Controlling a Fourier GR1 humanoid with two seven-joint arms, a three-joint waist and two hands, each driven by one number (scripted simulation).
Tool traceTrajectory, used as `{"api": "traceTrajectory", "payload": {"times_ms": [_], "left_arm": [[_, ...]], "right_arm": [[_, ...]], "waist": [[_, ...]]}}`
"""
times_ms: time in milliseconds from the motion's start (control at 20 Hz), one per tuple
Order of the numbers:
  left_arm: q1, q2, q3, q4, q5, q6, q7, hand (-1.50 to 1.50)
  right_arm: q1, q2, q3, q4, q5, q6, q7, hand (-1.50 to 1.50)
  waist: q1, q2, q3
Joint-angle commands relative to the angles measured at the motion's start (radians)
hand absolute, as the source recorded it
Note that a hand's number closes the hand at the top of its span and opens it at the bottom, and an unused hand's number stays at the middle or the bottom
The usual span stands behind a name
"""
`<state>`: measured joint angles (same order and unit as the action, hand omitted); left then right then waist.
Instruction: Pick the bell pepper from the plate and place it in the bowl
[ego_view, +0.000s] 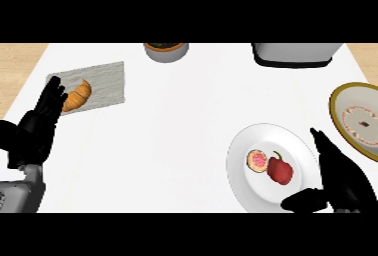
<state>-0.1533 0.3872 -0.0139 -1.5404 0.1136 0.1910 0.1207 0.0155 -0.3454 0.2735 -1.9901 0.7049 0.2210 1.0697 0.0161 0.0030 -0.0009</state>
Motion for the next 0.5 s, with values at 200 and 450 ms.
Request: {"api": "traceTrajectory", "payload": {"times_ms": [200, 450], "left_arm": [[-0.006, -0.013, 0.018, 0.035, -0.023, -0.014, -0.012, 0.0], [0.014, 0.005, 0.048, -0.009, -0.012, -0.042, 0.022, 0.0]], "right_arm": [[-0.11, 0.023, 0.019, 0.088, 0.039, 0.15, 0.14, -1.5], [-0.083, 0.056, 0.088, 0.13, 0.219, 0.067, 0.099, -1.5]], "waist": [[-0.013, -0.003, 0.0], [-0.014, -0.004, 0.001]]}}
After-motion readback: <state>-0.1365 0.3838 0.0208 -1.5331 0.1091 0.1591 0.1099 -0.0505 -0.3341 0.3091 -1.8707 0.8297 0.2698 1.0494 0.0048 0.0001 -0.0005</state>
